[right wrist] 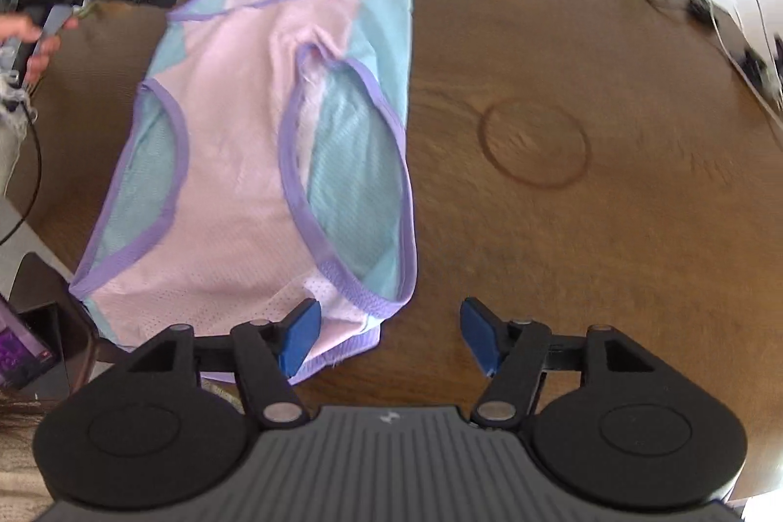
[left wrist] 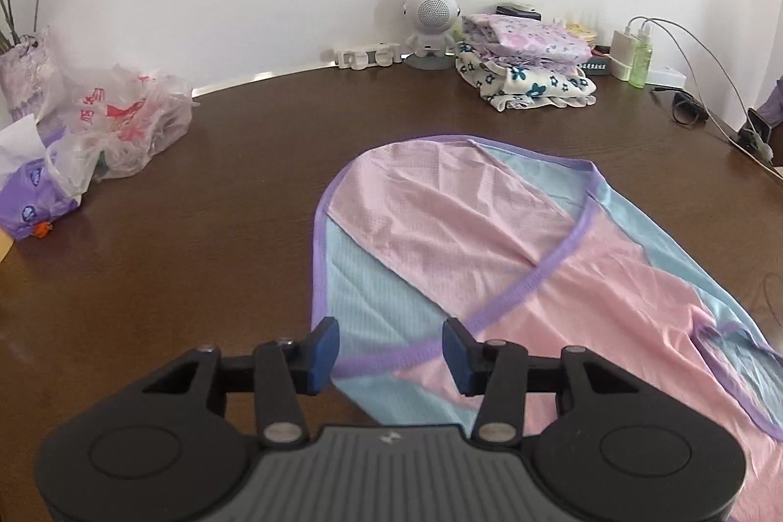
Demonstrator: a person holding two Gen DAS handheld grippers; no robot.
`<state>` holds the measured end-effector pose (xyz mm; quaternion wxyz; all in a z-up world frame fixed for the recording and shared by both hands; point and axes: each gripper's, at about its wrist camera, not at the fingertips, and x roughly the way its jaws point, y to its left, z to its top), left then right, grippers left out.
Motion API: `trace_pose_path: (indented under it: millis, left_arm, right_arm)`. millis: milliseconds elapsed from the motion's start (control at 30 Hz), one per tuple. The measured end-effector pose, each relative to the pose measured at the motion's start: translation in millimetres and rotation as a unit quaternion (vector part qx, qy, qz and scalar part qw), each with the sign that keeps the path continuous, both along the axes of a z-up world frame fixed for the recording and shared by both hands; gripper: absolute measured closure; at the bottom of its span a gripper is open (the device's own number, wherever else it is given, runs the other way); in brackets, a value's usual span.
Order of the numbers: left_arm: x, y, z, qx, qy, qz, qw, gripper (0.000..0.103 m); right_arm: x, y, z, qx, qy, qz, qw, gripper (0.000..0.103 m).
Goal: Fold clothes
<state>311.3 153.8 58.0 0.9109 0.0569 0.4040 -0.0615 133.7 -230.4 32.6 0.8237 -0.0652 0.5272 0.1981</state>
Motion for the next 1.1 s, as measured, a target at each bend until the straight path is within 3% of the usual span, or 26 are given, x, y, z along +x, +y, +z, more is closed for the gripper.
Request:
trace_pose_path:
  millis: [67,133,200,267,367,467,600,767,867,967,1067,1100]
  left_arm:
    - [25.6,0.3,-7.0,0.006,-0.003,-0.001,1.0,0.06]
    - [44.9,-1.3,-15.2,0.025,-0.008,-0.006,0.9996,0.068]
    - [57.7,-3.9,-24.6,0.045,-0.008,-0.021,0.9987,0.086]
    - [65.2,-6.9,-33.8,0.066,-0.004,-0.037,0.9971,0.093]
    - [66.0,-8.8,-40.7,0.088,-0.01,-0.05,0.9949,0.095]
    - [58.6,-14.0,-42.2,0.106,-0.011,-0.044,0.9934,0.097]
    - [30.9,-29.0,-44.0,0.168,0.002,-0.042,0.9848,0.099]
    - [-47.4,-50.3,-51.2,0.233,0.007,-0.07,0.9701,0.103]
    - [-98.7,-64.1,-51.9,0.254,0.018,-0.079,0.9639,0.103]
    - [-141.6,-74.4,-47.4,0.245,0.033,-0.102,0.9636,0.103]
    - [-158.3,-69.3,-31.4,0.206,0.04,-0.096,0.9731,0.082]
    - [-158.4,-65.5,-24.8,0.197,0.034,-0.088,0.9759,0.081]
  right_arm:
    - [1.9,1.7,-3.1,0.007,0.0,-0.016,1.0,0.039]
    - [2.2,3.8,-3.3,0.014,-0.012,-0.027,0.999,0.039]
    - [2.7,7.1,-5.1,0.011,-0.018,-0.024,0.999,0.042]
    - [1.2,10.9,-5.2,-0.005,-0.03,-0.006,1.0,0.055]
    - [10.1,9.5,-1.8,-0.019,-0.03,0.006,0.999,0.064]
    - [23.7,1.3,-1.6,-0.027,-0.027,0.009,0.999,0.064]
    - [46.7,-10.0,-1.5,-0.046,-0.028,0.018,0.998,0.064]
    - [94.0,-37.9,-1.5,-0.089,-0.042,0.031,0.995,0.06]
    - [130.6,-59.8,-1.5,-0.09,-0.048,0.027,0.994,0.059]
    - [153.9,-71.2,-1.1,-0.087,-0.06,0.025,0.994,0.06]
    - [149.7,-81.7,12.0,-0.045,-0.076,0.009,0.996,0.059]
    - [141.8,-85.6,19.4,-0.027,-0.084,0.005,0.996,0.059]
